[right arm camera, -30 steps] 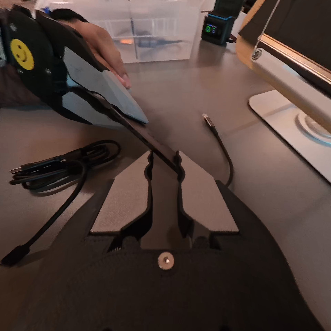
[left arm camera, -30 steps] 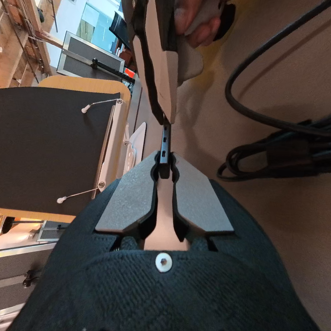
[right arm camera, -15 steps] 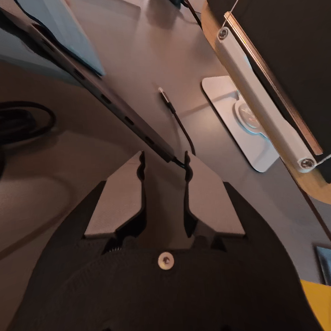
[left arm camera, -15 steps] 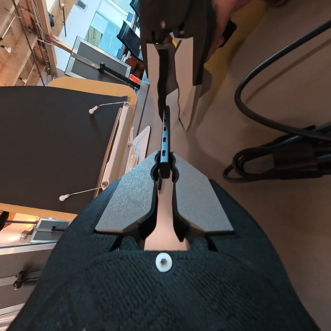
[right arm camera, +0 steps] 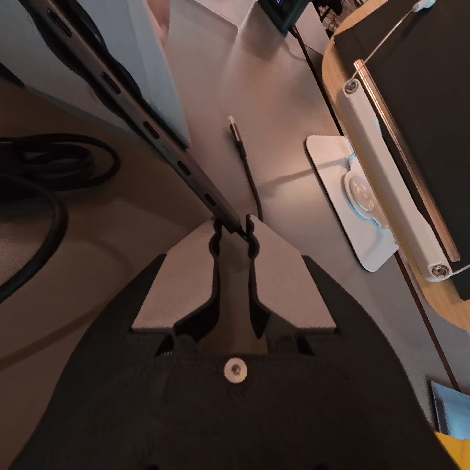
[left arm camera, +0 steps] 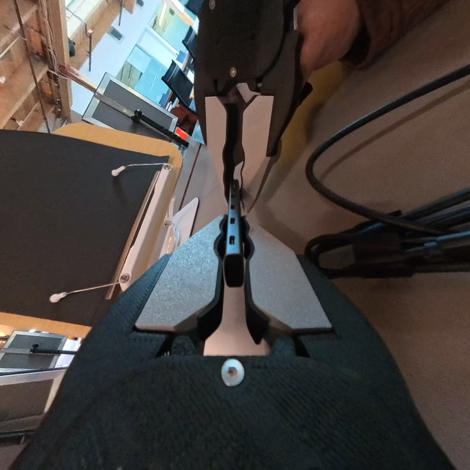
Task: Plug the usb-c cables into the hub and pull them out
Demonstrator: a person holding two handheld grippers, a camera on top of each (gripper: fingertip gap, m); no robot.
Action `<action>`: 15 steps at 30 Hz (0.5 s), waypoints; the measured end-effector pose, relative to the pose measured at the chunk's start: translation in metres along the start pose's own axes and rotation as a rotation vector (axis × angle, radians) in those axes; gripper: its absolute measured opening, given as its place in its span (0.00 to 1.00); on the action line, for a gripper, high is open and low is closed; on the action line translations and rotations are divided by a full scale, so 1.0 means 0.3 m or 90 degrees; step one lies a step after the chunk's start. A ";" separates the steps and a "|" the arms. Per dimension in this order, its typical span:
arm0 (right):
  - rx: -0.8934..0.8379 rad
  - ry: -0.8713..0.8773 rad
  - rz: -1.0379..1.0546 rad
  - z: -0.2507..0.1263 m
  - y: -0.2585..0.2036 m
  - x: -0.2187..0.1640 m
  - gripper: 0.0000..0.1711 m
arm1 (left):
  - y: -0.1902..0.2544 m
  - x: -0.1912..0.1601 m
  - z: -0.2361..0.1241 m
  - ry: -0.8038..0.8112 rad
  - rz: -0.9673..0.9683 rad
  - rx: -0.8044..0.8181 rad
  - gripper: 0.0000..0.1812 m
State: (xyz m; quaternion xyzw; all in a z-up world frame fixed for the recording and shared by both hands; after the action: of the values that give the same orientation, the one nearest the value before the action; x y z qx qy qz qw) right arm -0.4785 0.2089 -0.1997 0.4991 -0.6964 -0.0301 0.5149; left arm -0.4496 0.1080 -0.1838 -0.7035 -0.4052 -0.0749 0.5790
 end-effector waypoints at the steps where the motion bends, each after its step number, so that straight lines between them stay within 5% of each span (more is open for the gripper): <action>1: 0.001 0.001 -0.004 0.000 -0.005 0.004 0.09 | 0.001 0.002 -0.001 0.000 0.003 -0.001 0.04; 15: 0.048 0.038 0.013 0.002 -0.049 0.042 0.09 | 0.012 0.011 0.005 0.007 0.018 -0.008 0.04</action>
State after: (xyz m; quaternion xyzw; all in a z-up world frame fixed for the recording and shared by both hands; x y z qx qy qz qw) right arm -0.4690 0.1921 -0.1995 0.5118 -0.6862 0.0163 0.5166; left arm -0.4455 0.1108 -0.1851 -0.7121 -0.3917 -0.0733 0.5780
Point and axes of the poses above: each gripper's, where its closed fingertips meet, z out along the fingers, x out of its top, y = z × x across the jaws, the point moved 5 cm from there along -z, back along the fingers, and after that the axes turned 6 degrees about -x, right-handed, at the moved point
